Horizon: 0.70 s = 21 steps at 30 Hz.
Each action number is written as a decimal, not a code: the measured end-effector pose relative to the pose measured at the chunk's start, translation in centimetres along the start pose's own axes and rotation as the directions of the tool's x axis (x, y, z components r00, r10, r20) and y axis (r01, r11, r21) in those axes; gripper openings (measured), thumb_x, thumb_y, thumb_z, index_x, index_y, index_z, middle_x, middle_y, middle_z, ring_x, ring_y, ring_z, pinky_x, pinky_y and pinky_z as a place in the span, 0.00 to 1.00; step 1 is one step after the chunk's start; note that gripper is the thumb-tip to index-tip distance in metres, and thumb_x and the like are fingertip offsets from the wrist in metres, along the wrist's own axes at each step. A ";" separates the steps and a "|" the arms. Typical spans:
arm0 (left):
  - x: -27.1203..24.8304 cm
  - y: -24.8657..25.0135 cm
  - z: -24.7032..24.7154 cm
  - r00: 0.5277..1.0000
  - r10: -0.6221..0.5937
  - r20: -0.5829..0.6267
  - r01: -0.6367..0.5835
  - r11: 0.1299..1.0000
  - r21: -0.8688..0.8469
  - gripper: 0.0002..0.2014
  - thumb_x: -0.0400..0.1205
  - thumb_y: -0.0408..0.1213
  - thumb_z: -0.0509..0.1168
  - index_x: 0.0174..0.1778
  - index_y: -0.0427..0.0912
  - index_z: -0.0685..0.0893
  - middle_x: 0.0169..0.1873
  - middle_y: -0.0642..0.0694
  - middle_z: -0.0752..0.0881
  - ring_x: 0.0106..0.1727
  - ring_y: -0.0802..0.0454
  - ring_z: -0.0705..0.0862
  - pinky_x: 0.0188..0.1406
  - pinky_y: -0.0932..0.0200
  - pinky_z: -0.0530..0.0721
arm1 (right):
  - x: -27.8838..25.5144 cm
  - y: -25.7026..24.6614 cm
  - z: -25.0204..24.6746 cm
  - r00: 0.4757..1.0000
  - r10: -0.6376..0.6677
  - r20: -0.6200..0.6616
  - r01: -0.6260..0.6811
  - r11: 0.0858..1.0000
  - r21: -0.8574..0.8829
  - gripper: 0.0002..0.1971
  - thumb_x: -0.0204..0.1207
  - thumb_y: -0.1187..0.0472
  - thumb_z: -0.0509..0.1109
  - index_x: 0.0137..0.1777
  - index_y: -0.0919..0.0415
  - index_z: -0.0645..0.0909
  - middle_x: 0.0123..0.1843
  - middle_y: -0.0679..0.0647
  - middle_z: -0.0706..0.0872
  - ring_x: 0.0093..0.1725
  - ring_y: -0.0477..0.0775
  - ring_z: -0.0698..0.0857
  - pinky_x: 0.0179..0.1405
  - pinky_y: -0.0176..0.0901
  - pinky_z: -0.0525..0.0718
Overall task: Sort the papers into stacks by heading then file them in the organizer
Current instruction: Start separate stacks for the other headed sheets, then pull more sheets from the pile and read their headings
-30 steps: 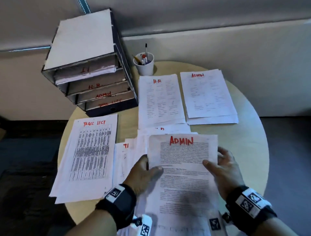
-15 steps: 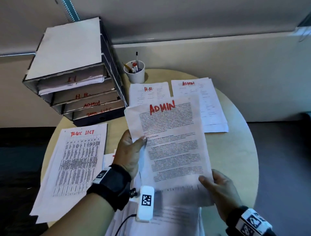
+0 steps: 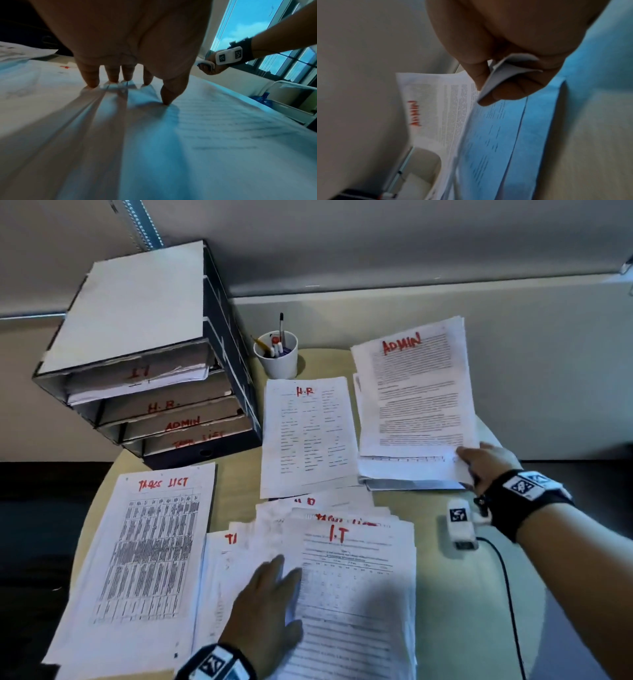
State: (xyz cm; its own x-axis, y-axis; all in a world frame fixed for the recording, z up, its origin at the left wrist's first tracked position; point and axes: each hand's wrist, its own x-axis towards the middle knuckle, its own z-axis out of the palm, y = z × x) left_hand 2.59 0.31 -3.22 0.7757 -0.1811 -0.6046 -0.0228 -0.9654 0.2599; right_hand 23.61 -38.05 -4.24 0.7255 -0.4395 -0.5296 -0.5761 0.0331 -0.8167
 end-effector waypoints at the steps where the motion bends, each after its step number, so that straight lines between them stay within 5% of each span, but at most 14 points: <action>1: 0.2 -0.5 0.2 1.000 0.007 -0.004 -0.007 1.000 0.005 0.42 0.82 0.58 0.63 0.87 0.57 0.49 0.88 0.50 0.39 0.88 0.47 0.43 0.86 0.48 0.54 | 0.7 -0.4 0.3 1.000 -0.013 -0.013 0.011 0.995 -0.100 0.05 0.77 0.62 0.72 0.52 0.59 0.84 0.57 0.66 0.89 0.51 0.66 0.89 0.53 0.64 0.88; 4: 0.8 -0.9 0.4 1.000 0.006 -0.005 -0.006 1.000 -0.002 0.41 0.82 0.59 0.64 0.87 0.60 0.50 0.88 0.53 0.41 0.88 0.49 0.44 0.86 0.48 0.56 | 2.2 -1.2 1.2 0.999 -0.040 0.020 0.045 0.933 -0.358 0.19 0.82 0.62 0.67 0.72 0.66 0.77 0.69 0.67 0.81 0.63 0.67 0.83 0.57 0.50 0.80; 8: 1.0 -0.4 -0.1 0.997 -0.043 -0.071 0.038 0.997 -0.071 0.41 0.80 0.55 0.70 0.86 0.59 0.56 0.88 0.54 0.47 0.87 0.49 0.49 0.84 0.47 0.59 | 1.9 -2.1 2.0 0.979 -0.185 -0.087 0.073 0.716 -0.695 0.21 0.74 0.52 0.68 0.61 0.67 0.83 0.55 0.68 0.86 0.50 0.67 0.85 0.52 0.50 0.85; 11: 1.1 0.1 -0.5 0.988 -0.125 -0.088 0.117 0.989 -0.088 0.43 0.76 0.55 0.73 0.85 0.54 0.59 0.83 0.47 0.58 0.82 0.43 0.61 0.77 0.45 0.69 | 0.4 -2.0 2.1 0.963 -0.243 -0.117 0.095 0.713 -0.694 0.35 0.69 0.41 0.68 0.72 0.61 0.74 0.65 0.69 0.81 0.63 0.71 0.82 0.65 0.61 0.80; 13: 1.3 0.5 -1.1 0.974 -0.214 -0.067 0.208 0.974 -0.091 0.44 0.73 0.55 0.75 0.82 0.51 0.60 0.75 0.45 0.64 0.76 0.39 0.68 0.71 0.42 0.73 | -2.6 -1.5 2.1 0.905 -0.401 -0.137 0.201 0.692 -0.693 0.31 0.72 0.42 0.69 0.72 0.54 0.69 0.72 0.66 0.76 0.72 0.69 0.75 0.71 0.62 0.74; 15: 1.5 0.7 -1.5 0.957 -0.282 -0.062 0.275 0.955 -0.112 0.44 0.70 0.56 0.76 0.79 0.51 0.61 0.70 0.43 0.69 0.72 0.38 0.72 0.68 0.40 0.75 | -7.5 0.3 2.4 0.875 -0.482 -0.046 0.324 0.652 -0.685 0.23 0.75 0.45 0.72 0.66 0.55 0.76 0.64 0.63 0.83 0.67 0.65 0.79 0.67 0.55 0.76; 18: 2.1 0.7 -1.8 0.935 -0.349 -0.070 0.329 0.922 -0.202 0.37 0.70 0.53 0.77 0.69 0.50 0.65 0.61 0.45 0.78 0.61 0.40 0.81 0.63 0.41 0.80 | -14.7 7.1 2.8 0.941 -0.223 0.253 0.337 0.576 -0.744 0.22 0.72 0.45 0.76 0.61 0.55 0.82 0.54 0.58 0.89 0.57 0.62 0.86 0.53 0.46 0.77; 21: 2.4 0.7 -1.6 0.919 -0.391 -0.049 0.344 0.856 -0.385 0.30 0.69 0.47 0.79 0.59 0.48 0.68 0.52 0.47 0.84 0.50 0.42 0.84 0.54 0.47 0.84 | -20.6 12.7 3.1 0.935 -0.116 0.336 0.341 0.562 -0.754 0.34 0.63 0.43 0.82 0.66 0.54 0.75 0.52 0.56 0.85 0.54 0.60 0.84 0.50 0.46 0.77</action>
State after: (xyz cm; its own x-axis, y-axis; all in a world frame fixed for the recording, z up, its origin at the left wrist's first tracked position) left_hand 5.48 -0.46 -3.32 0.7526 0.2202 -0.6206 0.4902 -0.8166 0.3047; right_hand 2.58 -25.79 -4.41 0.8714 -0.1125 -0.4774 -0.3600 -0.8078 -0.4667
